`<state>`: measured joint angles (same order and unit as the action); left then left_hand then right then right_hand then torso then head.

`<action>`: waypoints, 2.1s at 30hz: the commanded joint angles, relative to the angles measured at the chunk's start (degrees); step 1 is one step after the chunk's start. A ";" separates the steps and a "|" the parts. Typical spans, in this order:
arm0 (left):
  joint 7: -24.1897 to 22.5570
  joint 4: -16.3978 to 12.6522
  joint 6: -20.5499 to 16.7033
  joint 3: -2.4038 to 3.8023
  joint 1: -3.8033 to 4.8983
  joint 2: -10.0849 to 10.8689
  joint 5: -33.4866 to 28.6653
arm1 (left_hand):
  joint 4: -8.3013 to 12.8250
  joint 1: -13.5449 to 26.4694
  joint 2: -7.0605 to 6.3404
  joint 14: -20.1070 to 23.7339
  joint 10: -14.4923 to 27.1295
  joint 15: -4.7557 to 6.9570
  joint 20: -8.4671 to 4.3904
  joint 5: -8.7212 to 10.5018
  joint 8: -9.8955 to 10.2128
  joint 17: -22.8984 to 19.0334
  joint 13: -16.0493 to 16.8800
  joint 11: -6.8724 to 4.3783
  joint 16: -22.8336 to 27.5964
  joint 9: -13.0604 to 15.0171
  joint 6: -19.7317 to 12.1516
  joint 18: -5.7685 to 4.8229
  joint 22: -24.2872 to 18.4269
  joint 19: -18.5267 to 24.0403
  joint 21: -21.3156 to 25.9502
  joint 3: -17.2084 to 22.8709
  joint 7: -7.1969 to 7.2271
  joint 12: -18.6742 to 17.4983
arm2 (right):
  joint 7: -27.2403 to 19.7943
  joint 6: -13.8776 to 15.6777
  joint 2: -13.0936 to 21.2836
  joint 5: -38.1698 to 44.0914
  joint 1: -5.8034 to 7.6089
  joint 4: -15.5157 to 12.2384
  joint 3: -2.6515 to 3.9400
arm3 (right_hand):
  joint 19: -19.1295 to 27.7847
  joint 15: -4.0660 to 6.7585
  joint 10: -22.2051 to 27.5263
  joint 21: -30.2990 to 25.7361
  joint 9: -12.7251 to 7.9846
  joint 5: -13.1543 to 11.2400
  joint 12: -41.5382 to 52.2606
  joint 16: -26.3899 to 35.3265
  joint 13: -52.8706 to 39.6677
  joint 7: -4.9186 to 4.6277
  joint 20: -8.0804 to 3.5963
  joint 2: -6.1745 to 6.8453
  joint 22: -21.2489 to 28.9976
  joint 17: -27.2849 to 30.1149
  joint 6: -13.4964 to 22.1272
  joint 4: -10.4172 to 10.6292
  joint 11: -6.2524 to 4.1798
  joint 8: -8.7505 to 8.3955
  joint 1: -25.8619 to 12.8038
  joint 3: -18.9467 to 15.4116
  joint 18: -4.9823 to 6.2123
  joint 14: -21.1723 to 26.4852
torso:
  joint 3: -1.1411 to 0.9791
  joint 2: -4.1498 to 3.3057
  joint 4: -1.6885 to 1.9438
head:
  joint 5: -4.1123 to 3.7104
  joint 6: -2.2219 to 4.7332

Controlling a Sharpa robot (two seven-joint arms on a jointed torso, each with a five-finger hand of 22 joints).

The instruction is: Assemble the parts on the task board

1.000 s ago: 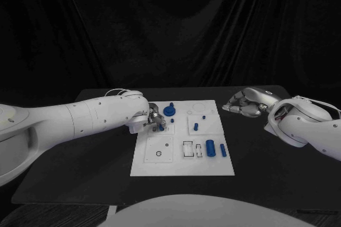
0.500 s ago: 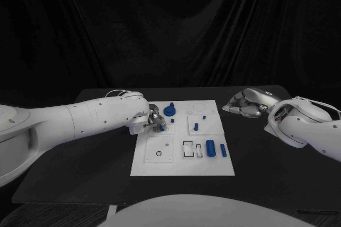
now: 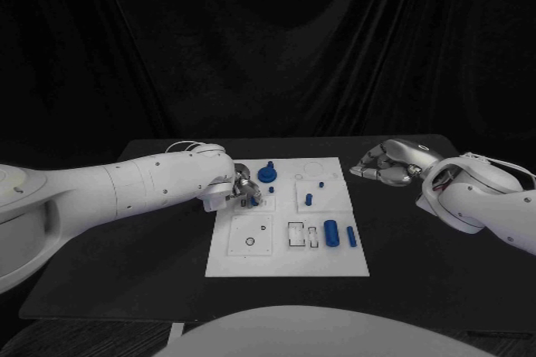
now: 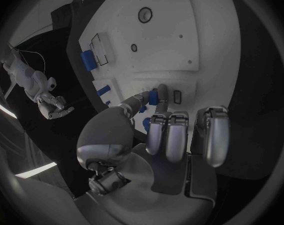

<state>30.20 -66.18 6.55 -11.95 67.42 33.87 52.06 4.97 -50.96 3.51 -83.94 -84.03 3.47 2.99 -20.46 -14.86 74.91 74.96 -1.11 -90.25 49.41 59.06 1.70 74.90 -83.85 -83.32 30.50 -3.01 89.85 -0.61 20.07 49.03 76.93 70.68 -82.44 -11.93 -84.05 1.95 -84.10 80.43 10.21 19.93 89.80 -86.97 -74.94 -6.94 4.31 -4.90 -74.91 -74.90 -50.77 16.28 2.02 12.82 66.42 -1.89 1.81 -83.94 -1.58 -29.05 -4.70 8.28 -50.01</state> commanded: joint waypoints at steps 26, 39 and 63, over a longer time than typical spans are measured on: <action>1.18 1.71 3.81 -0.25 -0.65 -0.99 -0.12 | -14.89 5.28 -1.61 -6.06 -5.97 -1.03 0.94 17.60 3.23 15.09 15.04 1.27 0.25 0.50 -0.76 0.89 11.30 1.49 2.52 -17.17 -0.95 0.15 | 0.00 -0.40 -0.04 0.09 -0.20 0.05 0.04 | -1.19 -0.31 -5.90 -0.25 0.09 0.27 0.20 0.25 -15.06 -0.05 0.24 -0.19 -11.54 -9.14 0.07 0.08 0.42 0.15 0.51 0.16 0.78 -4.77 | 0.00 -0.01 -0.01 | 0.14 0.01; 0.89 0.76 2.78 -0.25 -0.66 -0.33 -0.12 | -13.43 -0.42 -0.38 -6.06 -5.97 -0.72 0.78 16.13 -1.01 15.09 15.04 0.83 0.25 6.80 -2.25 0.88 11.62 1.25 2.66 -18.64 -0.37 0.15 | 0.01 -0.57 0.00 0.09 -0.22 0.10 0.04 | -1.18 -0.31 -5.90 -0.30 0.09 0.32 0.20 0.26 -15.06 -0.06 0.24 -0.10 -11.52 -9.11 0.09 0.06 0.42 0.15 0.55 0.11 0.79 -4.77 | -0.01 -0.02 0.01 | 0.30 0.01; -2.17 -5.40 -4.88 -0.25 -0.78 3.29 5.07 | -12.09 -4.13 -1.19 -6.06 -5.97 -1.58 1.41 15.68 -0.97 15.09 15.04 2.00 0.25 9.28 -8.65 1.11 11.31 1.90 3.93 -20.88 -1.85 0.15 | 0.17 -0.87 0.13 0.09 -0.28 0.13 0.04 | -1.19 -0.32 -5.90 -0.32 0.05 0.31 0.20 0.30 -15.06 -0.11 0.24 0.06 -11.52 -9.05 0.30 0.14 0.45 0.04 0.44 -0.04 0.78 -4.76 | 0.00 0.01 0.03 | 0.36 0.01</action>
<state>28.98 -71.32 3.44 -12.08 66.96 37.15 56.07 -7.10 -54.60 2.43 -83.95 -84.03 2.24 4.32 -4.57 -15.86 74.90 74.96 0.53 -90.25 58.67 50.64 1.70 74.93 -82.10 -79.55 10.04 -4.84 89.84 -0.61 19.54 49.08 76.93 70.55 -82.32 -11.93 -84.04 1.95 -84.11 80.43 10.23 19.92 89.79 -87.00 -74.91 -6.94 4.30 -4.90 -74.93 -74.91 -50.77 16.28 2.02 12.82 66.42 -1.89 1.81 -83.94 -1.58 -29.05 -4.69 8.70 -50.01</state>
